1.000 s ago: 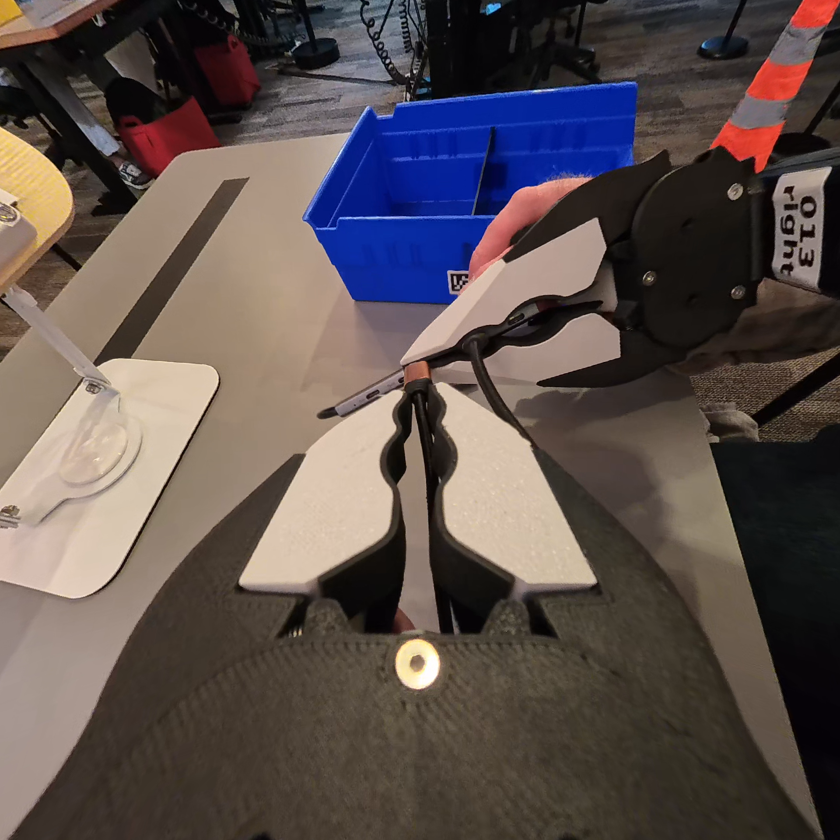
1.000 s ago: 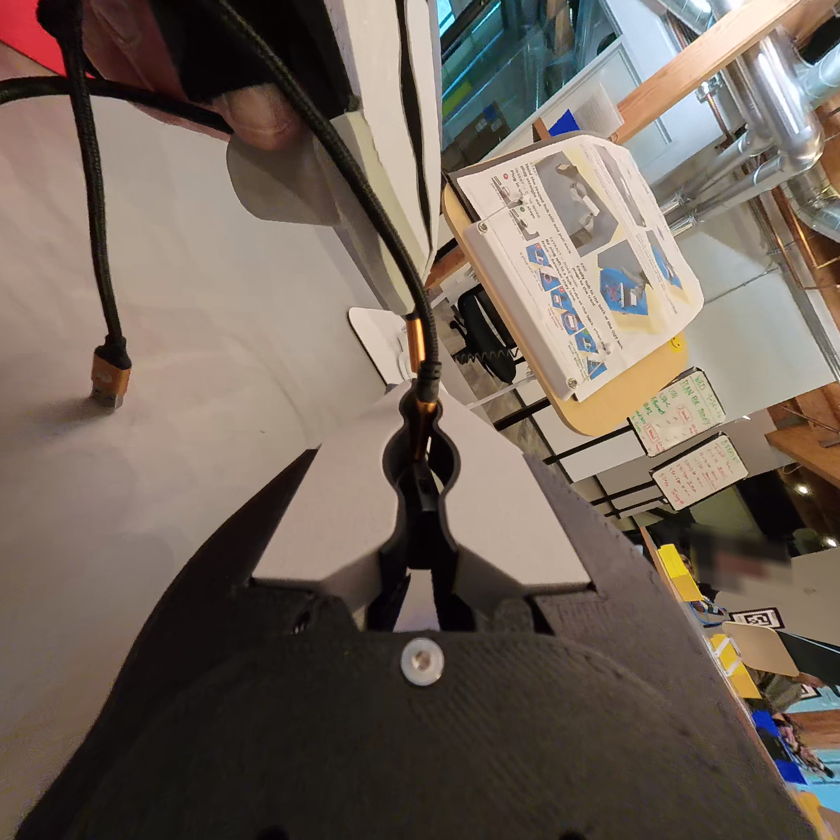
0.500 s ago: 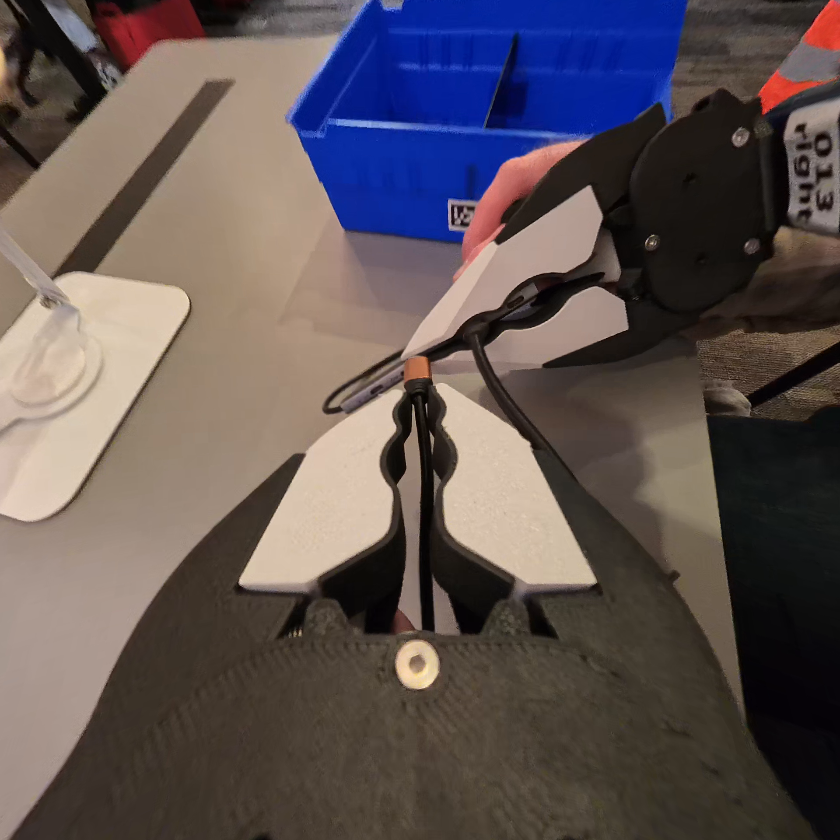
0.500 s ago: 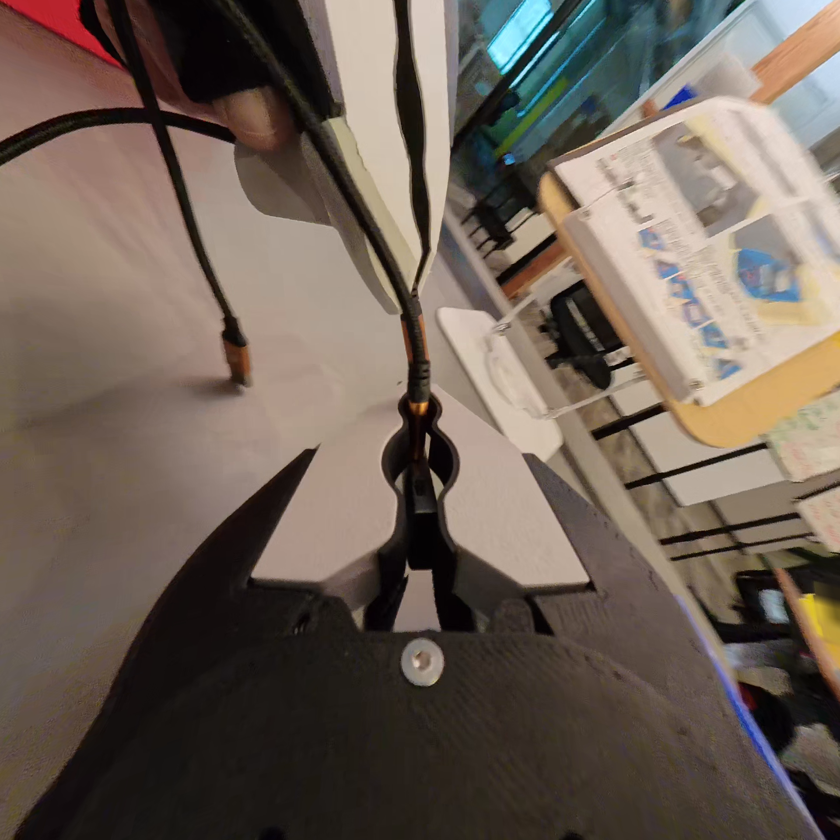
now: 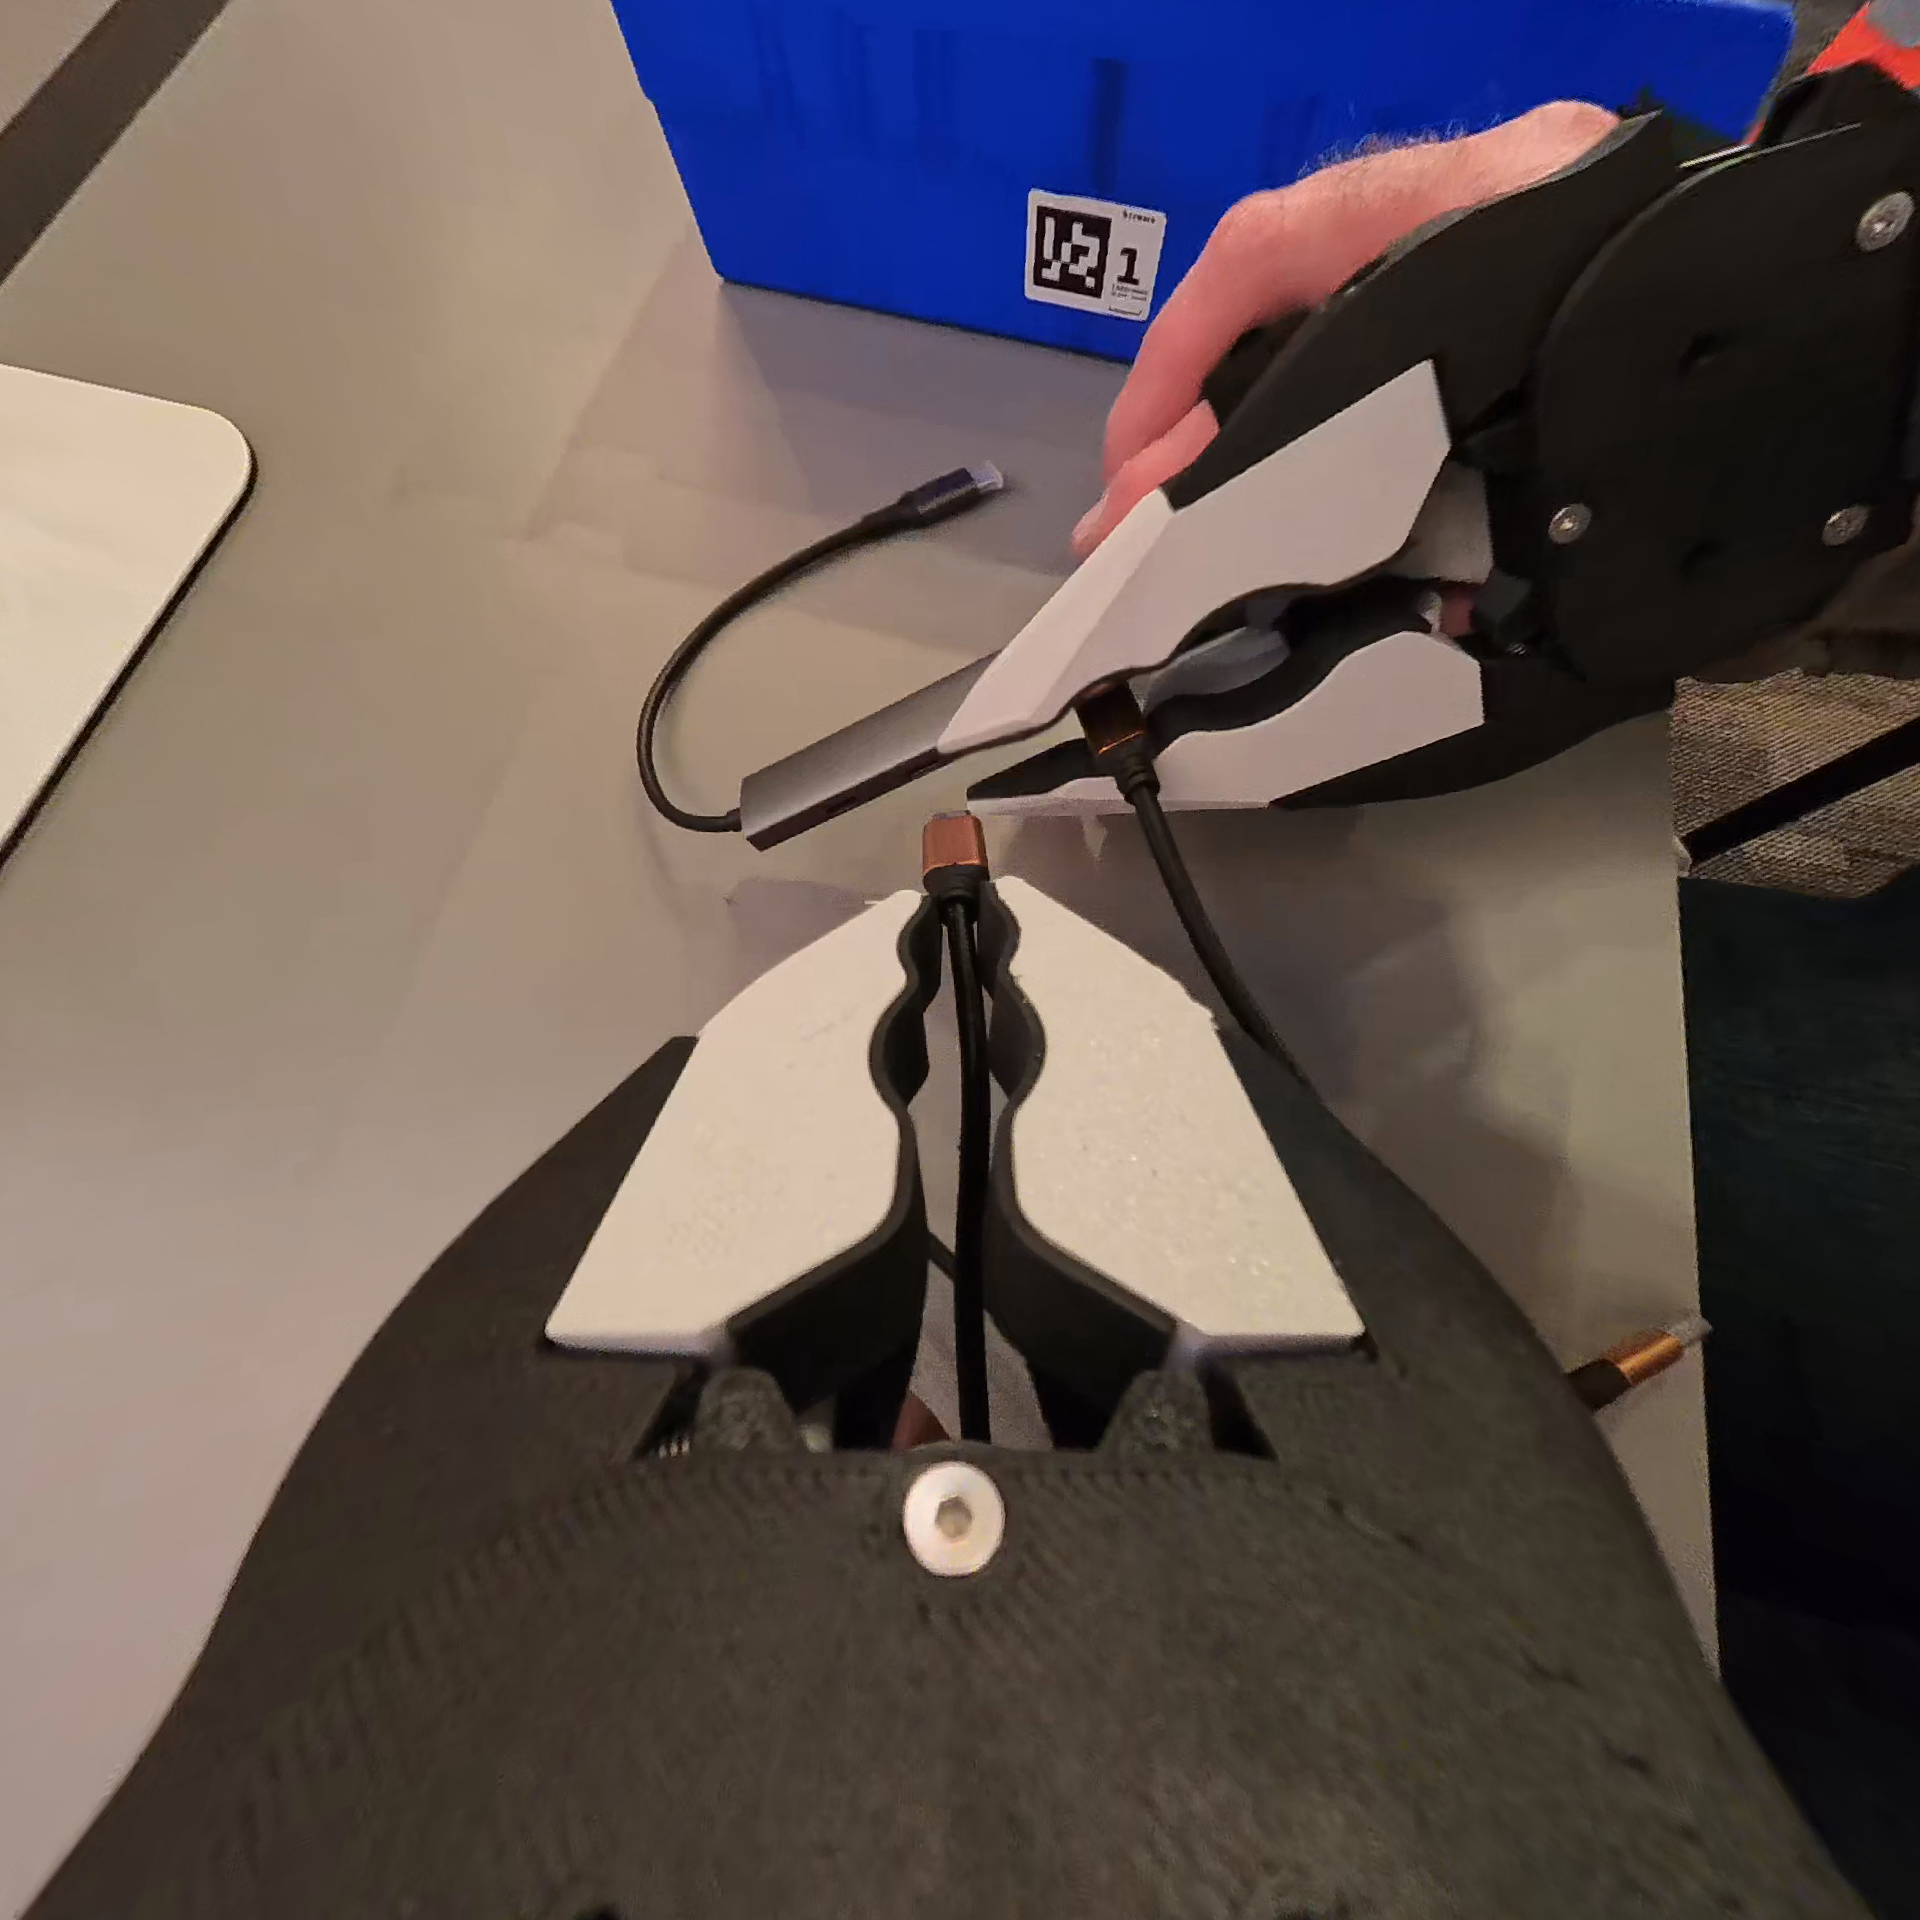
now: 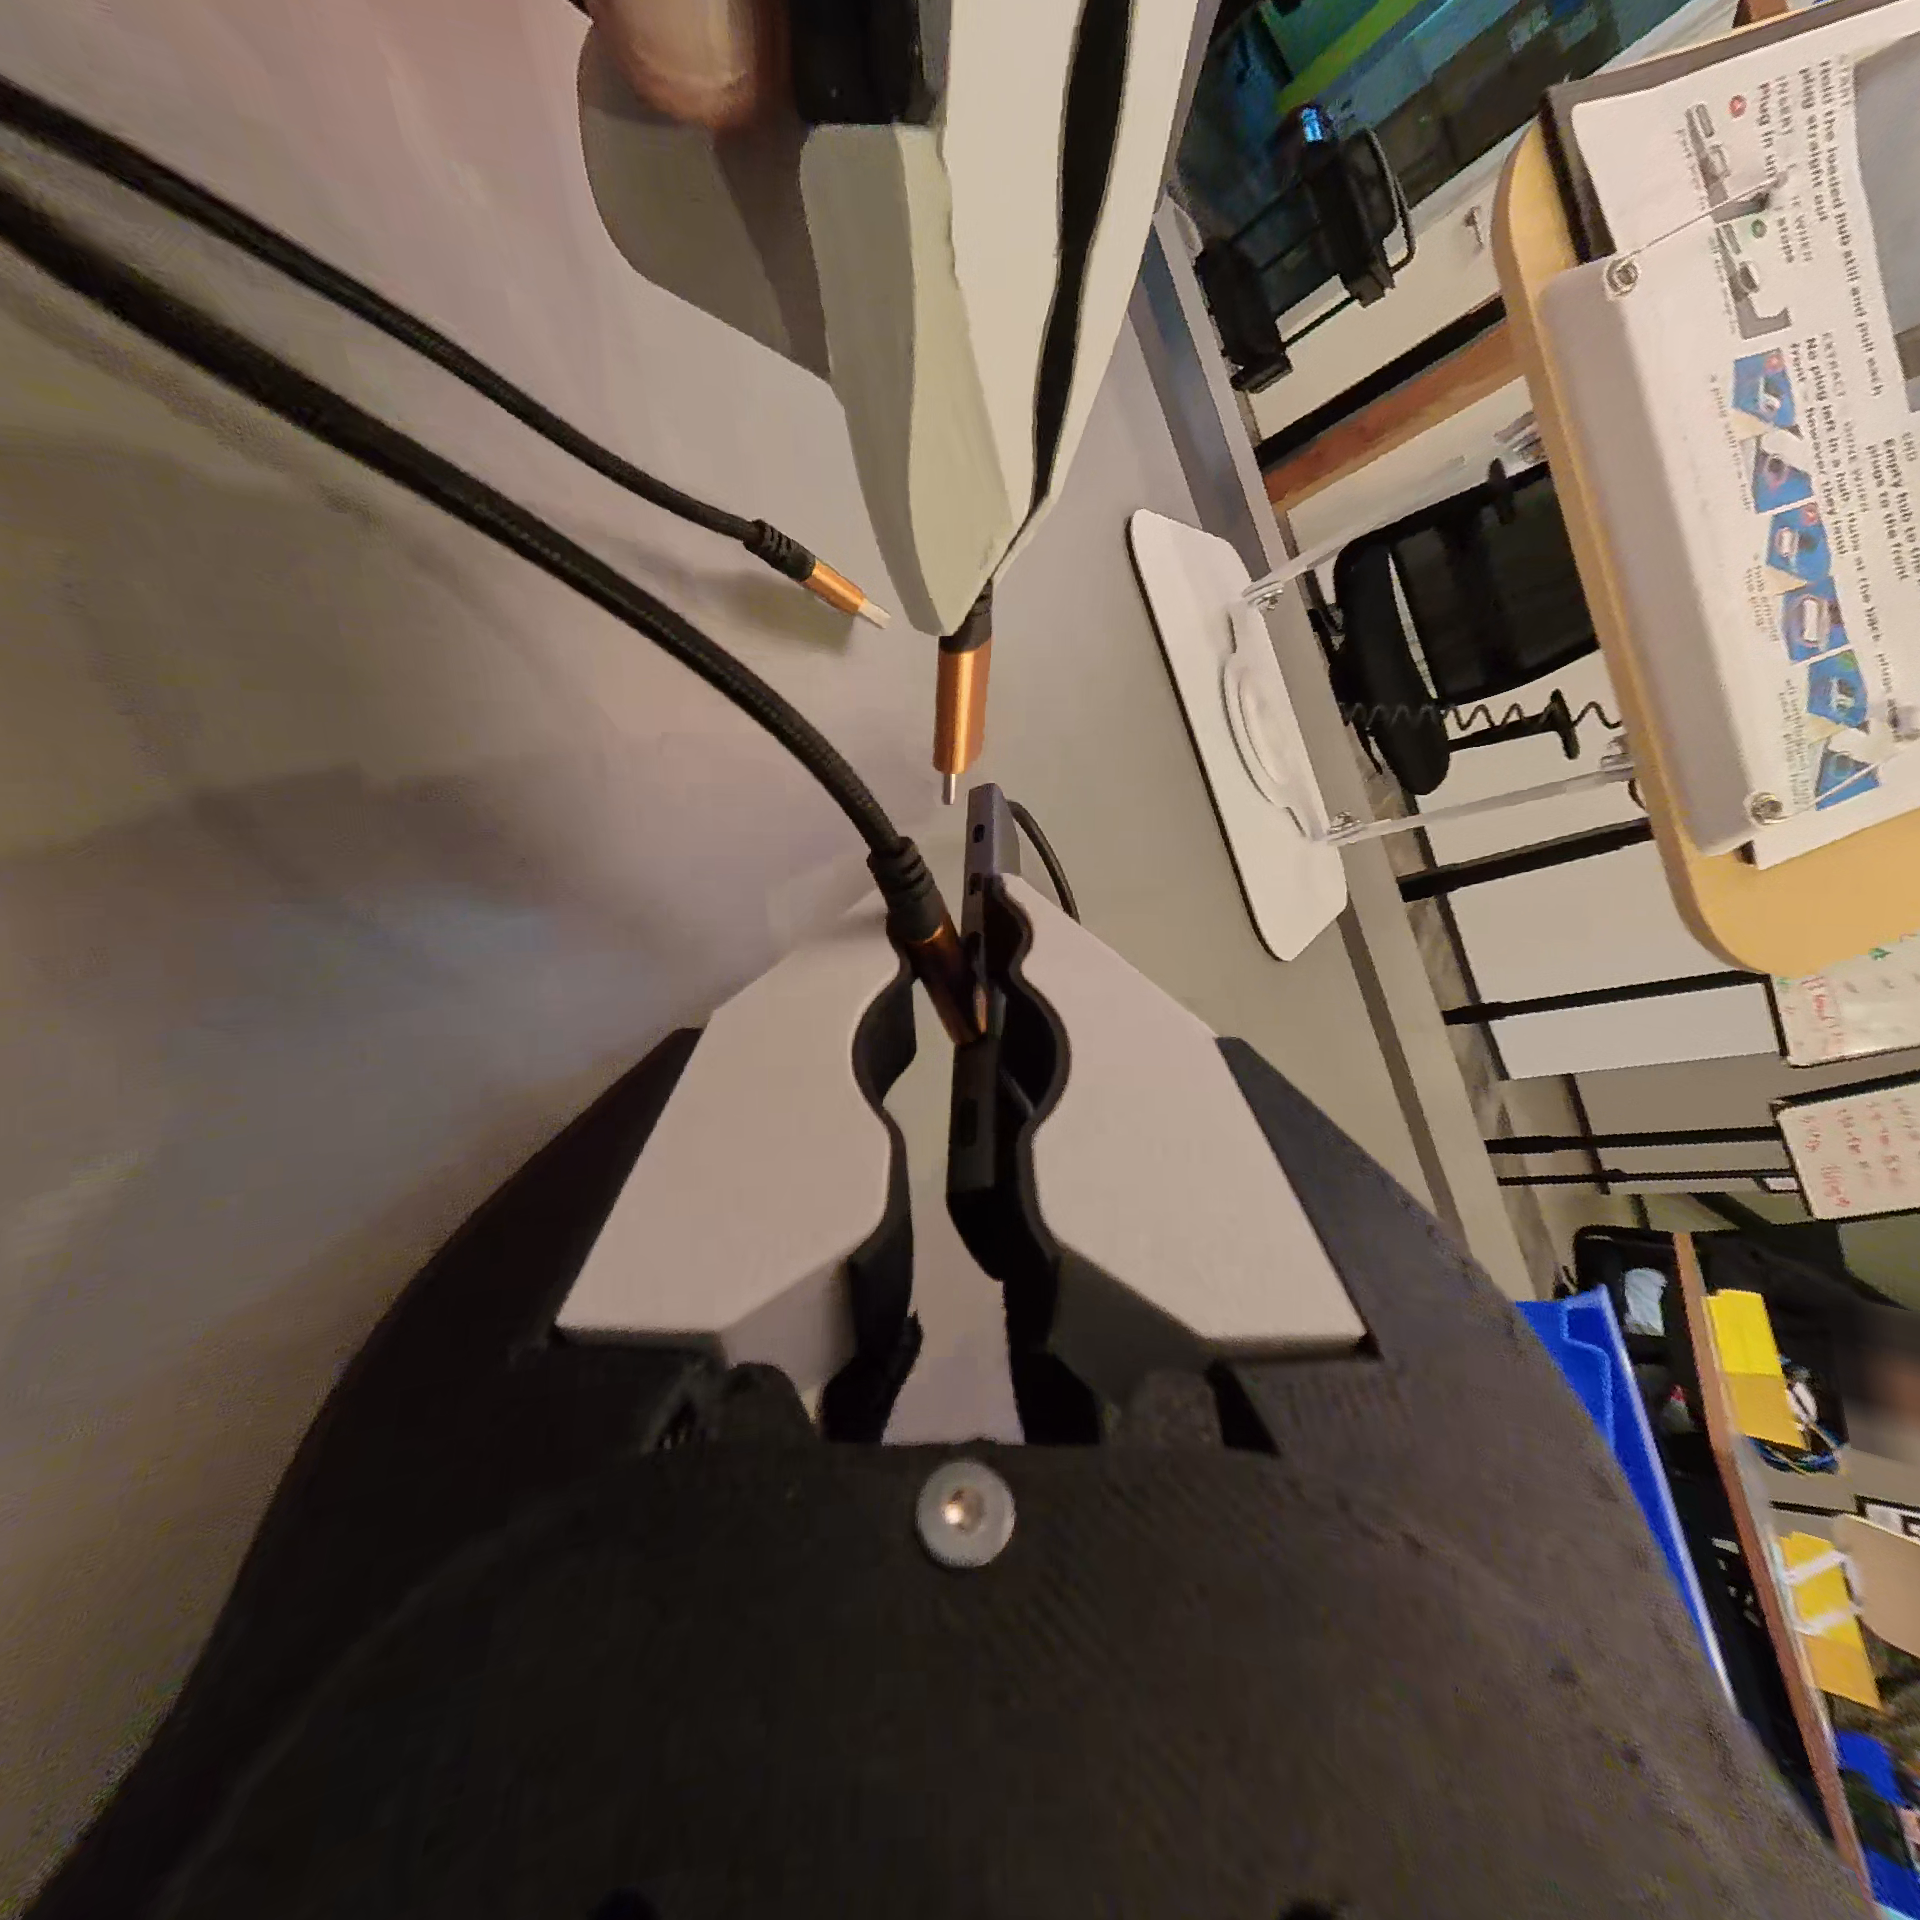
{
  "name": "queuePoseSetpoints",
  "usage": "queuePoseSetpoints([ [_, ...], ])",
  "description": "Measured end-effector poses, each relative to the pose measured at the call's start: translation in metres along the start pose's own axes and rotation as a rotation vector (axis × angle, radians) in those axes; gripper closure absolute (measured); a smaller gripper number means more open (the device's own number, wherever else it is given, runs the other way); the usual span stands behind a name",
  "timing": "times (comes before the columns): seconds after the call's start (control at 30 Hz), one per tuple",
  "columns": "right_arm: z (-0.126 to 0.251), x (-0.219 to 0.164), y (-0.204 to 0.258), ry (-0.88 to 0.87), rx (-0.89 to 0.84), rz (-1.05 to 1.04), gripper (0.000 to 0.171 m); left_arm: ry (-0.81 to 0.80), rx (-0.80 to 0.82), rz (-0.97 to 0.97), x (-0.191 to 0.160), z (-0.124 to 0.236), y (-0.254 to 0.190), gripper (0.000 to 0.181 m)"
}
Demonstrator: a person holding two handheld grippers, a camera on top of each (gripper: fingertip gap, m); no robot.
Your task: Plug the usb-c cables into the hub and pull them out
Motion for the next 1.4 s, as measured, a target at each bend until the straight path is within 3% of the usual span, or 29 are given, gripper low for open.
queuePoseSetpoints([
  [0.13, 0.001, -0.004, -0.001, 0.027, -0.034, 0.026, 0.145, 0.002, -0.005, 0.003, 0.000, -0.005, -0.002, 0.175],
  [0.3, -0.006, -0.025, -0.012, 0.134, -0.027, -0.103, 0.116, 0.004, -0.012, -0.006, 0.003, -0.010, -0.005, 0.175],
  [0.37, -0.009, -0.032, -0.015, 0.156, -0.022, -0.134, 0.125, 0.002, -0.019, -0.007, 0.004, -0.011, -0.006, 0.175],
  [0.43, -0.009, -0.035, -0.019, 0.158, -0.045, -0.131, 0.150, 0.004, -0.018, -0.009, 0.005, -0.013, -0.007, 0.175],
  [0.5, -0.011, -0.038, -0.021, 0.181, -0.052, -0.119, 0.163, 0.002, -0.022, -0.010, 0.006, -0.013, -0.008, 0.175],
  [1.4, 0.015, 0.008, -0.047, 0.038, -0.107, -0.182, 0.165, -0.006, 0.179, 0.051, 0.033, 0.015, 0.012, 0.175],
])
Point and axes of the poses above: each gripper's, where its closed fingertips meet, z back along the fingers, x out of its top, y = z × x across the jaws, the point moved 1 cm from there along z, back along the fingers, and after that the axes turned 15 degrees about y, right-handed, at the moved point
